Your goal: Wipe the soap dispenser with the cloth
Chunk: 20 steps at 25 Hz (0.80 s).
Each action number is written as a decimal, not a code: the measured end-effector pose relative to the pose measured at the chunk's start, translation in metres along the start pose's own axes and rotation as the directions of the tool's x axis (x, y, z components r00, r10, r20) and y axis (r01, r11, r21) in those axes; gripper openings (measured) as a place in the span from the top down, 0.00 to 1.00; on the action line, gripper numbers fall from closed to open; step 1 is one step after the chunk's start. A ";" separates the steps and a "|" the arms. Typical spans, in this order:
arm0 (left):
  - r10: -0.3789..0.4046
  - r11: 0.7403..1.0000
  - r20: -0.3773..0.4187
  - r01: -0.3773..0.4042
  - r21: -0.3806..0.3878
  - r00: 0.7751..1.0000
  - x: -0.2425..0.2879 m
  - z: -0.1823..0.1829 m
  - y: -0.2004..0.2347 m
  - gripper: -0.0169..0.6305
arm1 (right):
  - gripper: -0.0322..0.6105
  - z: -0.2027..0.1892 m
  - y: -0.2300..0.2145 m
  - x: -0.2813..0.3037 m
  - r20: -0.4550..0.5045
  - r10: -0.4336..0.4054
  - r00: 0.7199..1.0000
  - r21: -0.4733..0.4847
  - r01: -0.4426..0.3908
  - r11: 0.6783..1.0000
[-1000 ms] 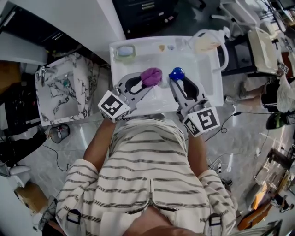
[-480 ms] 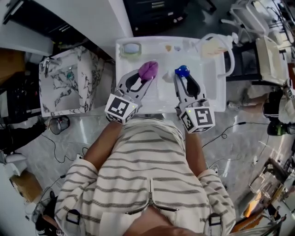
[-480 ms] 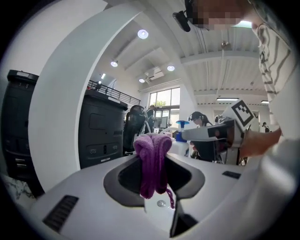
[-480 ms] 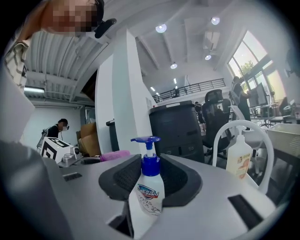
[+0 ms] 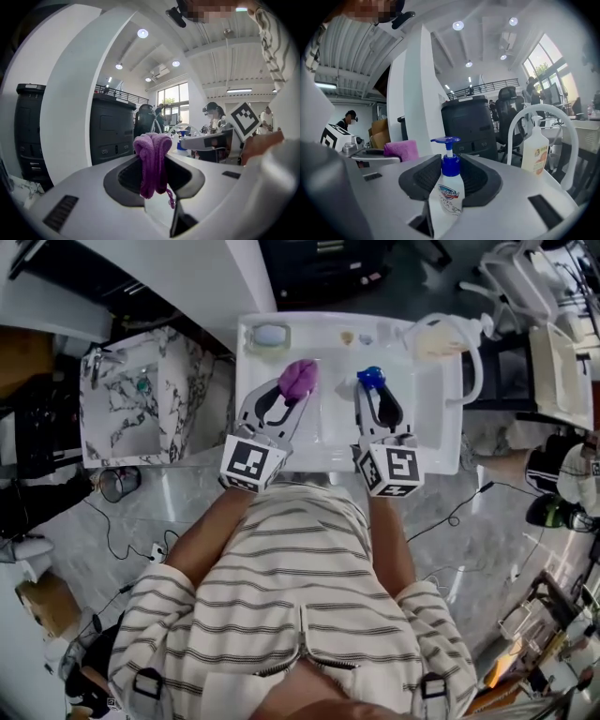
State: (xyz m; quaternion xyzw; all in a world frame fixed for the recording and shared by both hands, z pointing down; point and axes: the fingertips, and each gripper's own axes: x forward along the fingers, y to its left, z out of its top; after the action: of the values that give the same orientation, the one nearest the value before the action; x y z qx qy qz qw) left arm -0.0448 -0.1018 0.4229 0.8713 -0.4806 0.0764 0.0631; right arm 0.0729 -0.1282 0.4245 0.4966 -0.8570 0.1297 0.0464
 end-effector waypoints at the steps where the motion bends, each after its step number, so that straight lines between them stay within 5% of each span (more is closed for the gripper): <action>1: 0.005 1.000 -0.003 -0.005 -0.002 1.000 0.002 -0.001 0.001 0.79 | 0.74 -0.003 -0.003 0.006 -0.002 -0.003 1.000 -0.002 0.003 1.000; 20: 0.079 0.994 -0.081 -0.084 -0.064 0.994 0.015 -0.041 0.034 0.79 | 0.74 -0.071 -0.037 0.143 -0.088 0.020 0.996 -0.062 -0.026 0.998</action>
State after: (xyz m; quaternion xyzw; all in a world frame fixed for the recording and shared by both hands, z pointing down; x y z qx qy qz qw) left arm -0.0686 -0.1249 0.4676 0.8448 -0.5152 0.0966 0.1079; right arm 0.0292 -0.2470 0.5290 0.4788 -0.8635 0.1247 0.0982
